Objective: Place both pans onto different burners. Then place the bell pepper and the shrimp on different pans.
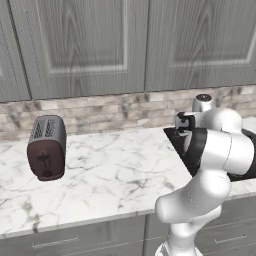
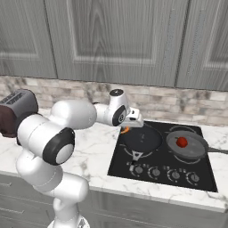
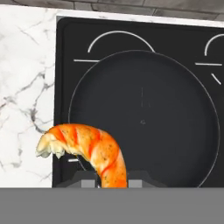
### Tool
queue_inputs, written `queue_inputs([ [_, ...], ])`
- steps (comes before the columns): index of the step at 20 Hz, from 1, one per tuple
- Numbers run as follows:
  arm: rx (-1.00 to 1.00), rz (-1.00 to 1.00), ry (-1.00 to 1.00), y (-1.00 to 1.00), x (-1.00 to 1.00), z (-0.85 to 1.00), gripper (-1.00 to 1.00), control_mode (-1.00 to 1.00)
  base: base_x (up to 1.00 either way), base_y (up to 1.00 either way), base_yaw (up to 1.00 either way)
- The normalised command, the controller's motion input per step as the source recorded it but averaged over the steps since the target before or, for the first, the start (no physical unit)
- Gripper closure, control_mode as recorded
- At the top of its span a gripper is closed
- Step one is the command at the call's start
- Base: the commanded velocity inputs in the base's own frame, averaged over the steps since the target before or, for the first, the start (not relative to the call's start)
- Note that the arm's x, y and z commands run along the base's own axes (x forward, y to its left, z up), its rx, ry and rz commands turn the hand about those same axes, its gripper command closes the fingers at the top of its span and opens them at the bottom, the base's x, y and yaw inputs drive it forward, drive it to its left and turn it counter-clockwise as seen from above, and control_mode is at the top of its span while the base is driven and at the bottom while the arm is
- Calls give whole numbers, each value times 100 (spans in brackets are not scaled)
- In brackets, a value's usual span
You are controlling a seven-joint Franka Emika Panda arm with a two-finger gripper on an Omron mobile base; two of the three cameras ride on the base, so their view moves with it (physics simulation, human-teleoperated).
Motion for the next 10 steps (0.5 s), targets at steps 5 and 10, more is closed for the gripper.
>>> queue_inputs([
  [5,0,0,2,-49,-2,0,100,-100,0,0,0],
  [10,0,0,1,-29,0,0,100,-100,0,0,0],
])
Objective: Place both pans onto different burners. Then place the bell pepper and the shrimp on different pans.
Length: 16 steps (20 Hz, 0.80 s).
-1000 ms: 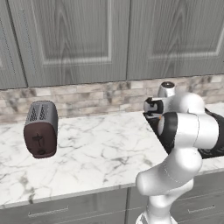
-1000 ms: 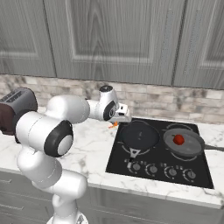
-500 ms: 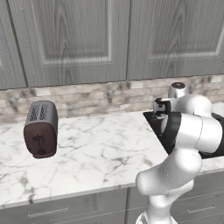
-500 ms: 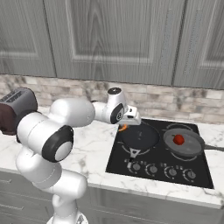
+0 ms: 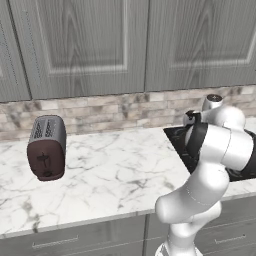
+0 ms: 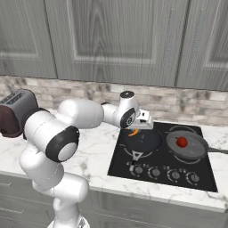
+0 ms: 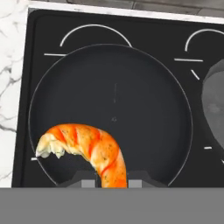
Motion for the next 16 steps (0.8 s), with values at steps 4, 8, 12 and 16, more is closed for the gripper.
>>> queue_inputs([
  [4,0,0,0,-16,0,-2,100,-100,0,0,0],
  [8,0,0,0,-10,0,-7,100,-100,0,0,0],
  [12,0,0,0,-7,0,-13,100,-100,0,0,0],
  [16,0,0,0,-9,0,-28,100,-100,0,0,0],
])
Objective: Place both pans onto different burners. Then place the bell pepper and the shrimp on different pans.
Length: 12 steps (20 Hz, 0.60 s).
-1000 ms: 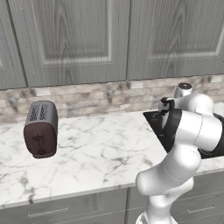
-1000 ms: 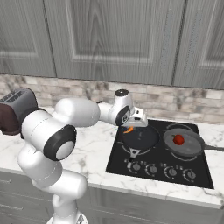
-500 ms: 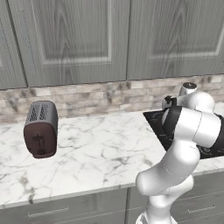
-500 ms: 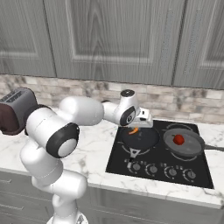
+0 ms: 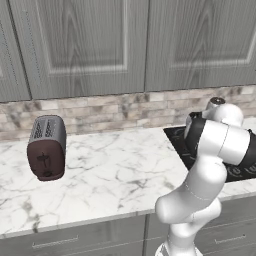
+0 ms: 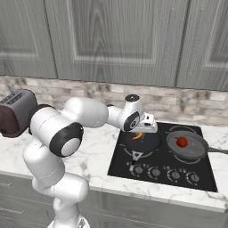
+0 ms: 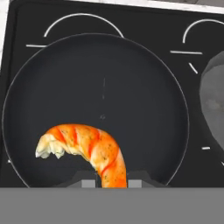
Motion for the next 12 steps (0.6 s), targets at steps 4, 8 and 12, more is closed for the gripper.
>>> queue_inputs([
  [4,0,0,0,-4,0,-40,100,-100,0,0,0],
  [8,0,0,0,0,2,-35,100,-100,0,0,0],
  [12,0,0,0,0,11,-22,100,-100,0,0,0],
])
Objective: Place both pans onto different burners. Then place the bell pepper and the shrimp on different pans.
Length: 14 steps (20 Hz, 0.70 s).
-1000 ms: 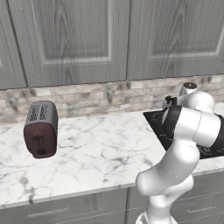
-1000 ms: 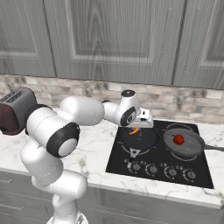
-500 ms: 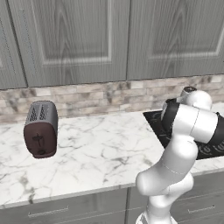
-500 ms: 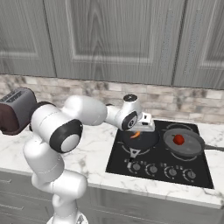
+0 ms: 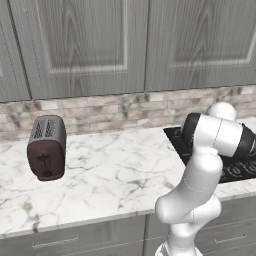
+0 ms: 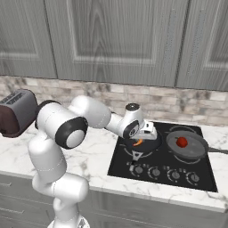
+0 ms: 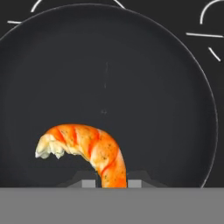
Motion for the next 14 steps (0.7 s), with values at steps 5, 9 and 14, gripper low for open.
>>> queue_inputs([
  [5,1,0,0,-6,17,-8,100,-100,0,0,0],
  [9,0,0,0,-8,15,-15,100,-100,0,0,0],
  [14,0,0,0,-8,14,-20,-100,-100,0,0,0],
])
